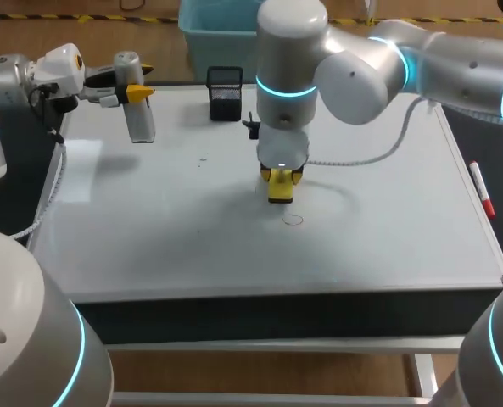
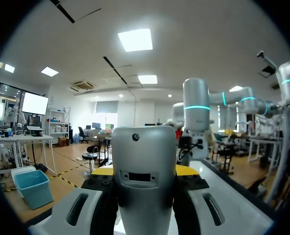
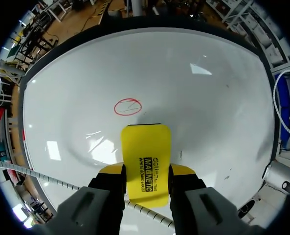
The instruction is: Pick up the inspection probe, press it on each red-marked spot on the whiteboard one by one, put down the probe, pick up the eraser, and wipe off all the red marks.
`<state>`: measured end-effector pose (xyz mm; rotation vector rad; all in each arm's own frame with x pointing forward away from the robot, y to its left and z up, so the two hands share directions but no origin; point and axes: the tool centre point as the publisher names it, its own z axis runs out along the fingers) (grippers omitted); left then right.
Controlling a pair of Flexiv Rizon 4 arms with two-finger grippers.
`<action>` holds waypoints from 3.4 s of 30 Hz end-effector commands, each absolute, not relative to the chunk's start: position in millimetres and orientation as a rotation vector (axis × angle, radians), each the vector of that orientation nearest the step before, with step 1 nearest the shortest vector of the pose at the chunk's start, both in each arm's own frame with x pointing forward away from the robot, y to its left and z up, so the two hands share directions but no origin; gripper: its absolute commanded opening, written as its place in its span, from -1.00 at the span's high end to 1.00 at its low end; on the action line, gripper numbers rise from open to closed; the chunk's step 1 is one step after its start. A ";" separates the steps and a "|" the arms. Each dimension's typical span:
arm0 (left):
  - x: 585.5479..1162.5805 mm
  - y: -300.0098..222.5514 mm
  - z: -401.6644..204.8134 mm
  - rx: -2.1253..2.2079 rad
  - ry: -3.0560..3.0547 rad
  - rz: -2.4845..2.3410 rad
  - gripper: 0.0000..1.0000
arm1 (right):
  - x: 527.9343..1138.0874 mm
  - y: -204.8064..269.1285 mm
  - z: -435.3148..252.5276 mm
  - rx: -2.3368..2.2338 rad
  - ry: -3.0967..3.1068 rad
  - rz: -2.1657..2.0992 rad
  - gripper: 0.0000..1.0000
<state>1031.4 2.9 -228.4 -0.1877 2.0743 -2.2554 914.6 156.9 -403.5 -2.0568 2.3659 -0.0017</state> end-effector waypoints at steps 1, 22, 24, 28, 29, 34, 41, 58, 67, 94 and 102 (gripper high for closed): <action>1032.0 2.9 -227.3 -0.187 2.077 -2.255 1.00 | 913.5 142.4 -392.6 -2.046 2.358 -0.002 1.00; 1032.0 2.9 -227.3 -0.187 2.077 -2.255 1.00 | 970.6 -4.6 -379.6 -1.672 2.654 0.005 1.00; 1032.0 2.9 -227.3 -0.187 2.077 -2.255 1.00 | 975.0 -24.7 -378.2 -1.622 2.687 0.005 1.00; 1032.0 2.9 -227.3 -0.187 2.077 -2.255 1.00 | 982.8 -61.9 -378.0 -1.538 2.742 -0.004 1.00; 1032.0 2.9 -227.3 -0.187 2.077 -2.255 1.00 | 984.4 -69.7 -378.0 -1.522 2.753 -0.006 1.00; 1032.0 2.9 -227.3 -0.187 2.077 -2.255 1.00 | 995.3 -105.5 -381.1 -1.465 2.800 -0.024 1.00; 1032.0 2.9 -227.3 -0.187 2.077 -2.255 1.00 | 1010.5 -145.1 -381.7 -1.420 2.826 -0.014 1.00; 1032.0 2.9 -227.3 -0.187 2.077 -2.255 1.00 | 1020.6 -178.3 -382.1 -1.388 2.846 -0.008 1.00; 1032.0 2.9 -227.3 -0.187 2.077 -2.255 1.00 | 1020.6 -178.3 -382.1 -1.388 2.846 -0.008 1.00; 966.5 -55.2 -241.3 0.093 2.194 -2.338 1.00 | 1020.6 -178.3 -382.1 -1.388 2.846 -0.008 1.00; 911.7 -121.7 -242.7 0.381 2.242 -2.463 1.00 | 1020.6 -178.3 -382.1 -1.388 2.846 -0.008 1.00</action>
